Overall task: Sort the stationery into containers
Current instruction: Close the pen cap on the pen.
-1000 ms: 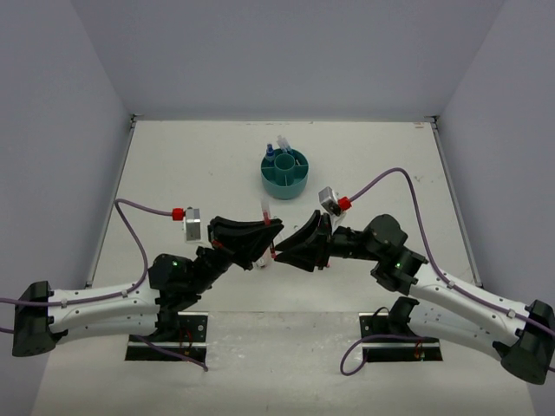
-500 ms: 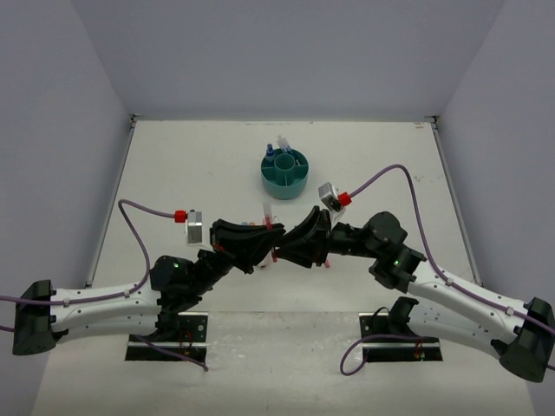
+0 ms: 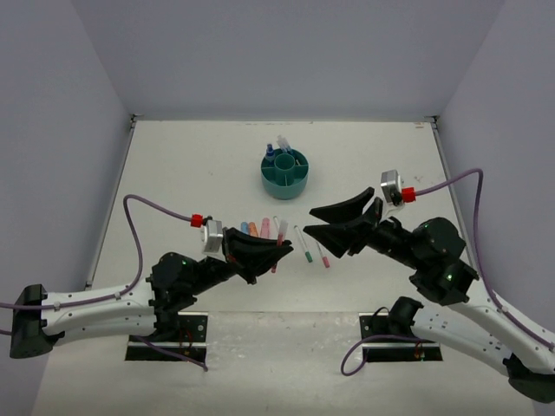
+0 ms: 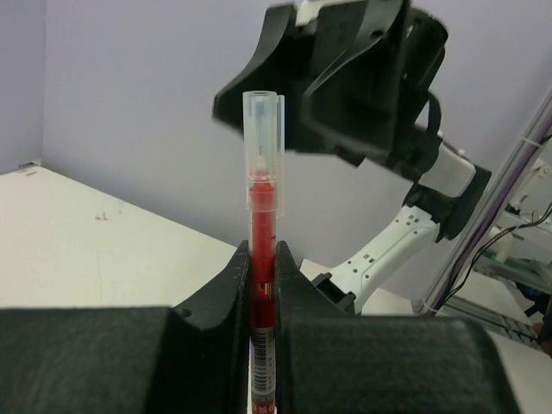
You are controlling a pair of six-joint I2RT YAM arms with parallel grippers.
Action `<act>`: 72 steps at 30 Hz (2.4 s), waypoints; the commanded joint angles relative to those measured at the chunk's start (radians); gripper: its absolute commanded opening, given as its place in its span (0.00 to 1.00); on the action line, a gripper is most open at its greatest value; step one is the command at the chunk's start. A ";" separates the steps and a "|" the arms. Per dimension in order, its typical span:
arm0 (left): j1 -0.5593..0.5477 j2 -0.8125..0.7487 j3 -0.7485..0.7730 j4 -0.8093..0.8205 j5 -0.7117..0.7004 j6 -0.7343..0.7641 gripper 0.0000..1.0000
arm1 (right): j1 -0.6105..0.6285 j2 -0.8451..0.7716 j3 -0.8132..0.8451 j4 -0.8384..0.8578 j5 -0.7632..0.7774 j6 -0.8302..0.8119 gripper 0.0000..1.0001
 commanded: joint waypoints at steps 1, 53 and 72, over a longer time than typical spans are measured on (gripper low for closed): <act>0.002 -0.016 -0.010 -0.058 0.046 0.065 0.00 | 0.003 0.047 0.108 -0.071 -0.162 -0.072 0.54; 0.002 0.074 0.030 -0.018 0.104 0.050 0.21 | 0.007 0.160 0.128 -0.011 -0.168 -0.049 0.00; 0.002 0.081 0.033 -0.020 0.114 0.063 0.00 | 0.005 0.151 0.152 -0.046 -0.107 -0.056 0.00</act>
